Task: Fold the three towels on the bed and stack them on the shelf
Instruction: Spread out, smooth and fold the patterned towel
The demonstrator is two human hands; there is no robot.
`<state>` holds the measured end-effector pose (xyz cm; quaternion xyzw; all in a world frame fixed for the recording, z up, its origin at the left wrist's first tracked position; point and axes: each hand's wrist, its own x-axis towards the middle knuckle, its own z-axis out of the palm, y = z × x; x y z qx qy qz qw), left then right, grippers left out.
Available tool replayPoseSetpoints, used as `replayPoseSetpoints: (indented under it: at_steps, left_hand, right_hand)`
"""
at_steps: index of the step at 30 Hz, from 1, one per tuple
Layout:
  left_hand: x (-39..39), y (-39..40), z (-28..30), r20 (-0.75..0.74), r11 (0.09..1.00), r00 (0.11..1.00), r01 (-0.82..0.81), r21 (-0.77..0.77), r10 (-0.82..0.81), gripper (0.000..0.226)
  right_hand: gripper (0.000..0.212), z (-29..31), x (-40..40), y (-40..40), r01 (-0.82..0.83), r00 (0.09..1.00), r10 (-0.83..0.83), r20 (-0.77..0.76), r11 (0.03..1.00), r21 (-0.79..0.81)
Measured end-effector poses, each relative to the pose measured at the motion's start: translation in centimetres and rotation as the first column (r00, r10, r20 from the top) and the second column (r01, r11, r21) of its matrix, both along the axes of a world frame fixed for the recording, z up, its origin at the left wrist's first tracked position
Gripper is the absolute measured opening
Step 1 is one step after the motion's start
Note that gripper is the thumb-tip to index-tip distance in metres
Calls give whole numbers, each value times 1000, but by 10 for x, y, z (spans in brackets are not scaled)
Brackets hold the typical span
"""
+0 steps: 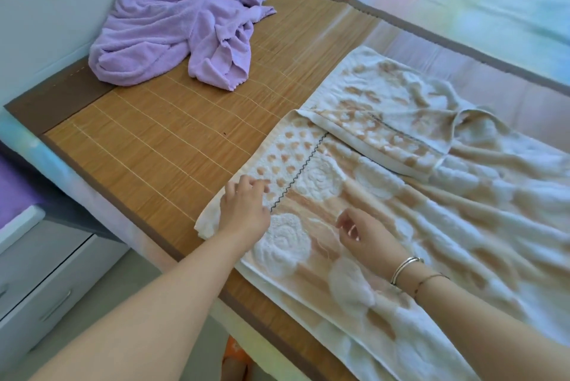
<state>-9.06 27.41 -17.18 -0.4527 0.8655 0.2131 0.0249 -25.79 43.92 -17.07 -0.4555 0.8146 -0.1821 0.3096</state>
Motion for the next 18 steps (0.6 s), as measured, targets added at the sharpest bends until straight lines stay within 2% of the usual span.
replayPoseSetpoints:
  at_steps: [4, 6, 8, 10, 11, 13, 14, 15, 17, 18]
  left_hand:
    - [-65, -14, 6, -69, 992, 997, 44, 121, -36, 25]
    - [-88, -23, 7, -63, 987, 995, 81, 137, -73, 25]
    - [-119, -33, 5, -64, 981, 990, 131, 146, -122, 26]
    - [-147, -42, 5, -64, 977, 985, 168, 131, -161, 29]
    - [-160, -48, 5, -67, 977, 983, 179, 118, -172, 32]
    - [-186, -59, 6, -92, 972, 976, 208, 113, -198, 39]
    - [-198, -66, 5, -100, 968, 973, 220, 122, -208, 42]
    - [-209, -73, 4, -103, 964, 971, 230, 131, -218, 44]
    - [-229, -89, -1, -123, 962, 969, 230, 149, -213, 37]
    - [-242, -100, -5, -143, 963, 970, 220, 155, -199, 34]
  right_hand:
    - [6, 7, -58, -13, 349, 936, -352, -9, 929, -122]
    - [7, 6, -82, -19, 492, 864, -503, -21, 852, -181]
    - [18, 3, -111, -22, 618, 760, -645, -81, 755, -218]
    - [42, 1, -135, -24, 748, 637, -759, -131, 651, -133]
    - [58, -4, -146, -26, 822, 562, -821, -102, 567, -42]
    - [87, -11, -162, -32, 920, 344, -935, 91, 355, 168]
    - [88, -12, -166, -35, 924, 269, -941, 207, 313, 219]
    - [73, -15, -171, -40, 914, 293, -915, 279, 353, 197]
    - [24, -18, -178, -53, 854, 487, -828, 277, 518, 45]
    - [18, -18, -184, -65, 824, 548, -784, 291, 566, -27]
